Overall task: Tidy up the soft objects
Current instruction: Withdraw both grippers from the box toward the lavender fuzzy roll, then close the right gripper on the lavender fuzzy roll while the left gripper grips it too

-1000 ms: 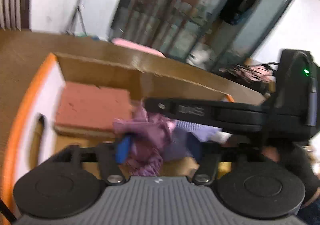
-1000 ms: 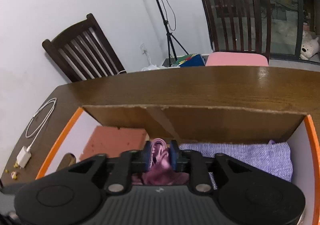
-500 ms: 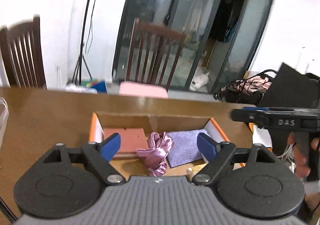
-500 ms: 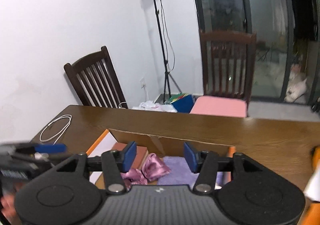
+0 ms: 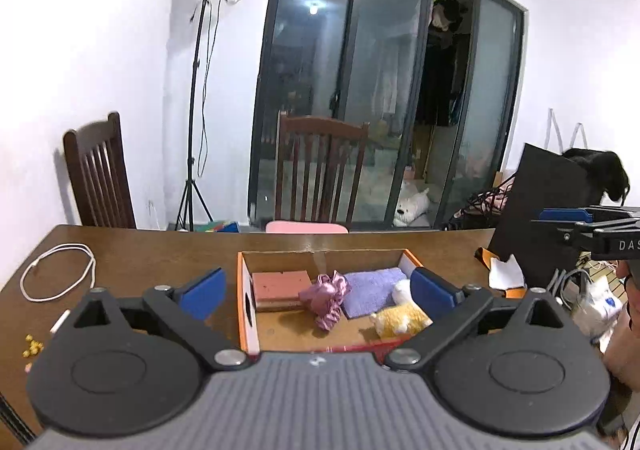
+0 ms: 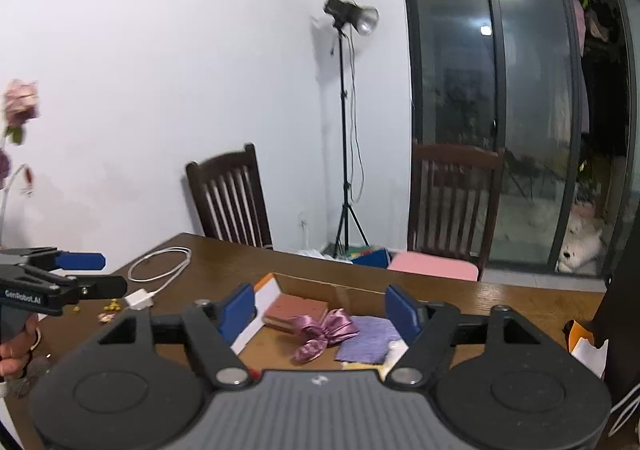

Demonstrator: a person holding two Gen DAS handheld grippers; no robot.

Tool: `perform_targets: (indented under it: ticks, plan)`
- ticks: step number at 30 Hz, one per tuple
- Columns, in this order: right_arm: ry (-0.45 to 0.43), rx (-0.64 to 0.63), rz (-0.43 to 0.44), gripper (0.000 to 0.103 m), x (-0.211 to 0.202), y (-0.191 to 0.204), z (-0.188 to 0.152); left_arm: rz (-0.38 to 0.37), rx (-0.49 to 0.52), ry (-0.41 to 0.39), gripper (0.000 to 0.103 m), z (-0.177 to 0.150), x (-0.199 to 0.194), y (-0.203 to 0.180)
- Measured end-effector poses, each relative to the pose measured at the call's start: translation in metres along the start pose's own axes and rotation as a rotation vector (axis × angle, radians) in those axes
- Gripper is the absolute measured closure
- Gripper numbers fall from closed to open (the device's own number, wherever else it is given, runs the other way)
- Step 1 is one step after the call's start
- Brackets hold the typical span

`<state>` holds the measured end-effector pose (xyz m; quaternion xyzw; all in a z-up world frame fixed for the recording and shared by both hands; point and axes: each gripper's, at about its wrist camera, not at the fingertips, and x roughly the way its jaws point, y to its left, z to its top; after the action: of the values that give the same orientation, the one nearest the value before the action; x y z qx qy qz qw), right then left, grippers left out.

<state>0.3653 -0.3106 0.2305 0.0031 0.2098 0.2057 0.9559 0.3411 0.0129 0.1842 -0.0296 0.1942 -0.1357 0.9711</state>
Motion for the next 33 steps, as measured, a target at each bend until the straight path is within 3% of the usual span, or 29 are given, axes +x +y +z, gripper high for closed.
perform_targets:
  ticks: [4, 10, 14, 19, 22, 24, 26, 33]
  plan:
    - [-0.056, -0.045, -0.004, 0.027, -0.036, 0.021, -0.055, -0.034, 0.031, -0.041, 0.000, -0.050, -0.040, -0.006]
    - [-0.067, -0.065, 0.005, 0.024, -0.076, 0.055, -0.157, -0.067, -0.008, -0.036, 0.000, -0.133, -0.079, -0.020]
    - [-0.019, 0.016, 0.041, 0.024, -0.086, 0.062, -0.200, -0.075, -0.031, 0.022, 0.000, -0.147, -0.075, -0.022]
    - [-0.010, 0.055, 0.026, 0.024, -0.076, 0.053, -0.203, -0.044, 0.009, 0.015, 0.000, -0.139, -0.054, -0.027]
    - [-0.004, 0.093, 0.034, 0.025, -0.064, 0.043, -0.203, -0.063, -0.007, 0.057, 0.000, -0.139, -0.031, -0.030]
    - [0.025, 0.103, 0.044, 0.031, -0.050, 0.038, -0.207, -0.064, 0.003, 0.091, 0.000, -0.141, -0.016, -0.033]
    - [0.050, 0.108, 0.046, 0.046, -0.038, 0.033, -0.210, -0.062, 0.008, 0.122, 0.000, -0.143, 0.001, -0.035]
    - [0.053, 0.281, -0.083, 0.045, 0.000, -0.023, -0.210, -0.106, 0.011, 0.154, 0.000, -0.140, 0.050, -0.048]
